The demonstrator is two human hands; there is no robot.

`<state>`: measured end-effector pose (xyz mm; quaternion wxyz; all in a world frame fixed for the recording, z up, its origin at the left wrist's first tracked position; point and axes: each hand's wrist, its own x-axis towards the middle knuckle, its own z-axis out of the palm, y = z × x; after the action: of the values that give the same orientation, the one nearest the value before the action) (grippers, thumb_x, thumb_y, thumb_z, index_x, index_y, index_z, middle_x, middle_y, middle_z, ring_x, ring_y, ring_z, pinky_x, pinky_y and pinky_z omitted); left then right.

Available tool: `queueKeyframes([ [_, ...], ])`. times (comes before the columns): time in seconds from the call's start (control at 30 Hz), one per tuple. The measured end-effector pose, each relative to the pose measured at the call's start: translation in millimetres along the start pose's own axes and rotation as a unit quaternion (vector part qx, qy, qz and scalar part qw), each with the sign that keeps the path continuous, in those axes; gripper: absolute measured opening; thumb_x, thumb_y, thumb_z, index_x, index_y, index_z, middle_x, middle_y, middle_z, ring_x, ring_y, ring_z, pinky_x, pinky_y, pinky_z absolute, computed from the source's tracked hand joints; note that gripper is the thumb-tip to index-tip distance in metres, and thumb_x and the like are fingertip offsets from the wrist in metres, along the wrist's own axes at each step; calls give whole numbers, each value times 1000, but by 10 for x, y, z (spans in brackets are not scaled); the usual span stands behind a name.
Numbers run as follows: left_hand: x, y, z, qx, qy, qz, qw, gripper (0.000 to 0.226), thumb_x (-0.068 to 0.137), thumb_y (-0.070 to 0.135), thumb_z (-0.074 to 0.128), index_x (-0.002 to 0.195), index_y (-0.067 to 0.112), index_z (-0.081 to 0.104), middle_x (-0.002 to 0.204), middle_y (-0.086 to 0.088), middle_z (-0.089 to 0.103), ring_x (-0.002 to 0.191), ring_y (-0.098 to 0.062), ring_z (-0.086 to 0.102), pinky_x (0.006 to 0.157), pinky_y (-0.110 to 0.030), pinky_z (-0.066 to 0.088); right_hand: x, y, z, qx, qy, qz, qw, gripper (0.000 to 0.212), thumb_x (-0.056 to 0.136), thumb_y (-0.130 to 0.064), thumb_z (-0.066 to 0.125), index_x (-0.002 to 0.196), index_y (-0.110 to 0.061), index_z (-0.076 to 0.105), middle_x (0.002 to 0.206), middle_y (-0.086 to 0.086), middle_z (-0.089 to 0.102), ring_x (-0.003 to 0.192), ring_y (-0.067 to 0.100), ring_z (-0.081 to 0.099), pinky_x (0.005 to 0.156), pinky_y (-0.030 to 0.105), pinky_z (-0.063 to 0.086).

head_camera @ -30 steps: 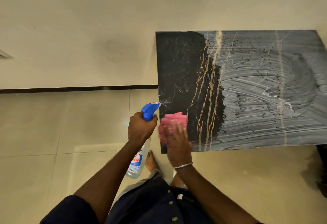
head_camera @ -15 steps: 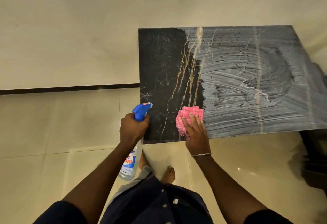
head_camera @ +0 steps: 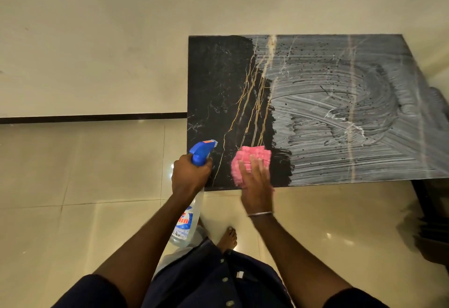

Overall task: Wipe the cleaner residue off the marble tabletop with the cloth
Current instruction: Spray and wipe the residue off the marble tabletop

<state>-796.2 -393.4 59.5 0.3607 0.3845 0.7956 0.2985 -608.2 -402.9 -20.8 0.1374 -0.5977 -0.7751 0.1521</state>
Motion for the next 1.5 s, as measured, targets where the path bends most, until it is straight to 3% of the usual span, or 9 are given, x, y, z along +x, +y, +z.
queueKeyframes([
  [0.1, -51, 29, 54, -6, 3, 2, 1000, 21, 86, 31, 68, 92, 12, 60, 69, -4, 61, 59, -14, 57, 61, -24, 47, -43, -225, 144, 12, -21, -113, 993, 85, 77, -3, 66, 150, -28, 31, 154, 11, 33, 145, 35, 22, 116, 52, 20],
  [0.23, -56, 68, 111, -4, -6, 3, 1000, 21, 86, 30, 69, 94, 12, 61, 72, -6, 63, 62, -17, 60, 67, -30, 53, -19, 124, -22, -4, -48, -145, 988, 80, 79, -5, 62, 148, -28, 30, 150, 14, 40, 141, 36, 31, 113, 51, 28],
  [0.37, -39, 152, 158, -7, -20, 9, 1000, 21, 87, 29, 68, 98, 15, 56, 79, -7, 63, 68, -19, 60, 70, -31, 53, -54, 821, -345, -21, -15, -7, 1000, 61, 86, -18, 37, 147, -25, 34, 154, 12, 34, 143, 34, 26, 114, 55, 25],
  [0.63, 45, 326, 188, -11, -26, 23, 999, 20, 87, 30, 68, 97, 17, 57, 79, -8, 63, 71, -22, 62, 76, -38, 56, 180, 891, -477, -42, 25, 148, 988, 74, 80, -5, 60, 148, -20, 36, 154, 20, 29, 143, 42, 22, 116, 55, 21],
  [0.97, 353, 444, 183, -10, -30, 7, 999, 17, 85, 29, 69, 92, 17, 59, 73, -4, 63, 68, -20, 62, 75, -36, 56, 715, 152, -141, -9, -77, -120, 990, 79, 76, -10, 71, 146, -27, 36, 150, 14, 40, 140, 38, 32, 111, 52, 29],
  [1.13, 610, 536, 155, -7, -55, 15, 998, 19, 87, 28, 67, 98, 14, 60, 75, -6, 63, 68, -18, 61, 73, -34, 55, 777, 791, -451, -24, -35, 7, 999, 64, 81, -7, 43, 144, -22, 41, 150, 17, 38, 141, 38, 29, 112, 53, 29],
  [1.23, 746, 577, 151, 1, -68, 20, 998, 19, 87, 28, 67, 98, 13, 61, 75, -5, 63, 68, -17, 61, 70, -31, 53, 854, 1109, -569, -39, -39, 77, 995, 71, 84, -1, 52, 149, -23, 32, 157, 13, 25, 146, 34, 17, 118, 52, 19],
  [1.37, 872, 621, 149, 16, -86, 37, 996, 16, 87, 27, 68, 94, 14, 61, 74, -4, 62, 68, -16, 60, 69, -29, 50, 930, 950, -506, -32, 2, 154, 988, 75, 81, 1, 57, 149, -21, 33, 156, 20, 25, 144, 40, 19, 115, 56, 25],
  [1.5, 901, 679, 169, 30, -90, 51, 994, 14, 85, 27, 69, 89, 17, 61, 71, -2, 62, 66, -16, 60, 67, -28, 51, 929, 395, -278, -2, 16, 87, 996, 79, 77, 4, 61, 147, -24, 35, 153, 17, 32, 143, 40, 22, 111, 59, 30],
])
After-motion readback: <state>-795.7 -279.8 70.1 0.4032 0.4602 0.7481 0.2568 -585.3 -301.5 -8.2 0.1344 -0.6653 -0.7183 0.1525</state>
